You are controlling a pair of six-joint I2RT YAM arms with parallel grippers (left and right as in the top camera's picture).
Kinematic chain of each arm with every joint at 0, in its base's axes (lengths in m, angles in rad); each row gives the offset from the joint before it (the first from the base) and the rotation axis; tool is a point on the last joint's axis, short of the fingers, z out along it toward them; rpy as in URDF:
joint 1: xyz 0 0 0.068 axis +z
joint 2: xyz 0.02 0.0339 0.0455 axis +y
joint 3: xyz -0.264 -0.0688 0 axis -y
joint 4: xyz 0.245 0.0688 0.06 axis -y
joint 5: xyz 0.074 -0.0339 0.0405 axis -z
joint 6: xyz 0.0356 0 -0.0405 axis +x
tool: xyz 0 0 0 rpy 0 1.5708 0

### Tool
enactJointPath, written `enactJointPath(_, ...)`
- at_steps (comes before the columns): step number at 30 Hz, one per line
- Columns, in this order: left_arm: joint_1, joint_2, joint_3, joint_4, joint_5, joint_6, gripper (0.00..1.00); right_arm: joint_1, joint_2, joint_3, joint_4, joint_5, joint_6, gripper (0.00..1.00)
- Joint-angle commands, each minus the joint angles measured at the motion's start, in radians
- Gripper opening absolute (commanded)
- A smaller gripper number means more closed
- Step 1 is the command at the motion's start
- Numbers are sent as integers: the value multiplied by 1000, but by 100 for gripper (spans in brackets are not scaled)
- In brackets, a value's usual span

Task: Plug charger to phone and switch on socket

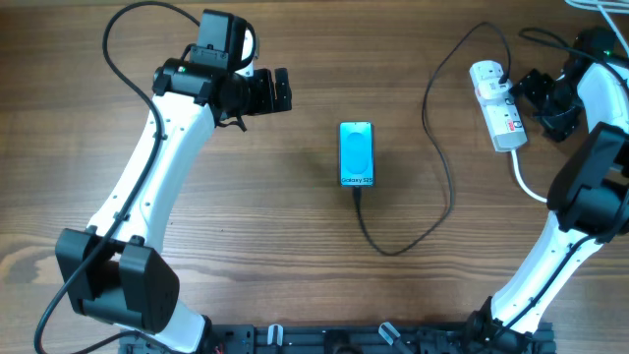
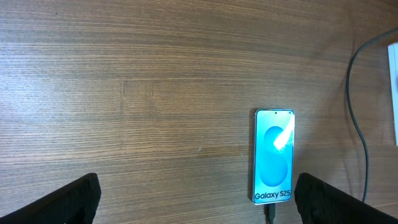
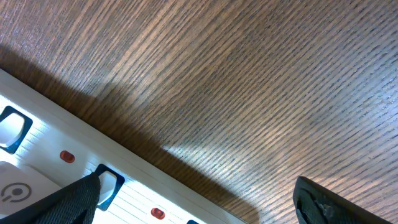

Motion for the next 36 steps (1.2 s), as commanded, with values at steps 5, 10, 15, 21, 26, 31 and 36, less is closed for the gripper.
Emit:
enactJointPath(5, -3, 7, -2, -1, -13, 6, 100, 33, -18, -22, -13, -35, 0, 100)
enactJointPath(10, -3, 7, -2, -1, -13, 6, 100, 34, -18, -24, -13, -34, 0, 100)
enactJointPath(15, -3, 7, -2, -1, -13, 6, 100, 35, -14, -24, -16, -34, 0, 100)
enactJointPath(21, -3, 7, -2, -1, -13, 6, 100, 34, -9, -40, -8, -33, -4, 100)
enactJointPath(26, -3, 7, -2, -1, -13, 6, 100, 34, -8, -40, -13, -34, -4, 100)
enactJointPath(31, -3, 7, -2, -1, -13, 6, 100, 30, -31, -26, -50, -34, 9, 100)
enactJointPath(36, -3, 7, -2, -1, -13, 6, 100, 20, -171, -9, -96, -21, 46, 100)
